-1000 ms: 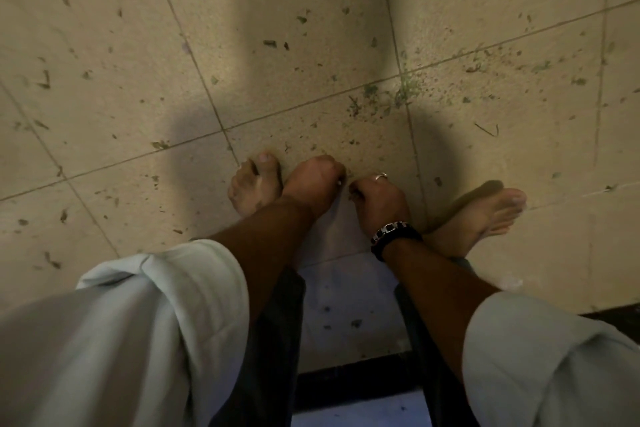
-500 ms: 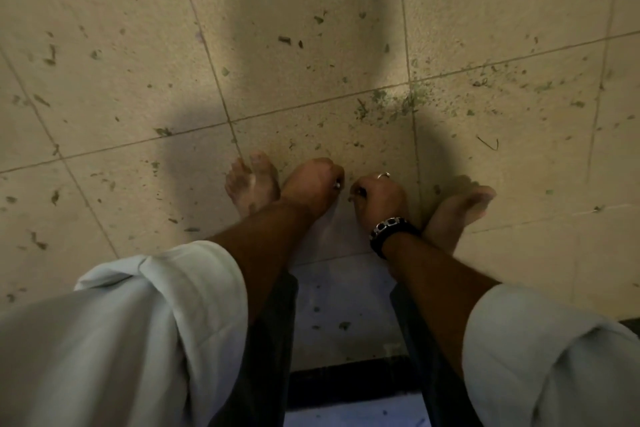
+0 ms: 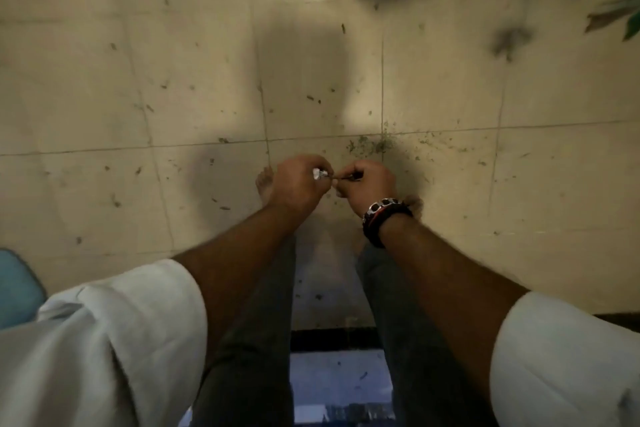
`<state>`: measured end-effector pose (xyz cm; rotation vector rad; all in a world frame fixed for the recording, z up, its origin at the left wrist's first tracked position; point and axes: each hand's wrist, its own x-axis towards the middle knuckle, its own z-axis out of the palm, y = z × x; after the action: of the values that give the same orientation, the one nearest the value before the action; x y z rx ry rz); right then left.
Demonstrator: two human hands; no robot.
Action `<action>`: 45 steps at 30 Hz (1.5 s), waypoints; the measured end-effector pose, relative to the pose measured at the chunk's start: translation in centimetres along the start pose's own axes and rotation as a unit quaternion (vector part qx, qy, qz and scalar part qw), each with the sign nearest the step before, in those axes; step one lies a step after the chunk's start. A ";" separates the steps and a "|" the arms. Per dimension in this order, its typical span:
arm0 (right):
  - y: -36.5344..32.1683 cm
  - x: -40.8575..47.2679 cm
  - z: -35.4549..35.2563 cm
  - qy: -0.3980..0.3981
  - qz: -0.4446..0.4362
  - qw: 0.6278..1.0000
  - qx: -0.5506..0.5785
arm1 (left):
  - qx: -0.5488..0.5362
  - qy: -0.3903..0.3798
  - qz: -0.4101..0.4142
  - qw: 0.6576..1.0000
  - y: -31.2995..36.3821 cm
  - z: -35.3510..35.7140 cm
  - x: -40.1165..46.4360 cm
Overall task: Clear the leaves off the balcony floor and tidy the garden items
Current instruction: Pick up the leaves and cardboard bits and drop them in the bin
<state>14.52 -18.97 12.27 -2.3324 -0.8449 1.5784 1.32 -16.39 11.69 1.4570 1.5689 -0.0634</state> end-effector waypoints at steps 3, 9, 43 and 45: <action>-7.8 -5.7 -3.9 -0.015 -0.032 0.999 0.023 | -0.033 0.059 0.002 0.998 5.3 -7.4 -3.5; -23.7 -17.9 -9.7 -0.043 -0.098 0.994 0.038 | -0.055 0.151 0.070 0.984 13.9 -23.7 -12.0; -76.2 -10.9 33.7 -0.263 -0.123 0.945 -0.150 | -0.173 0.336 -0.151 0.913 -16.8 -72.9 0.1; -78.6 -7.5 38.0 -0.261 -0.160 0.935 -0.178 | -0.191 0.354 -0.168 0.900 -20.6 -74.6 4.3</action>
<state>-48.72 35.42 39.07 -1.8340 -1.6561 2.0538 -57.94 26.07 38.03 0.9150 2.2511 0.6080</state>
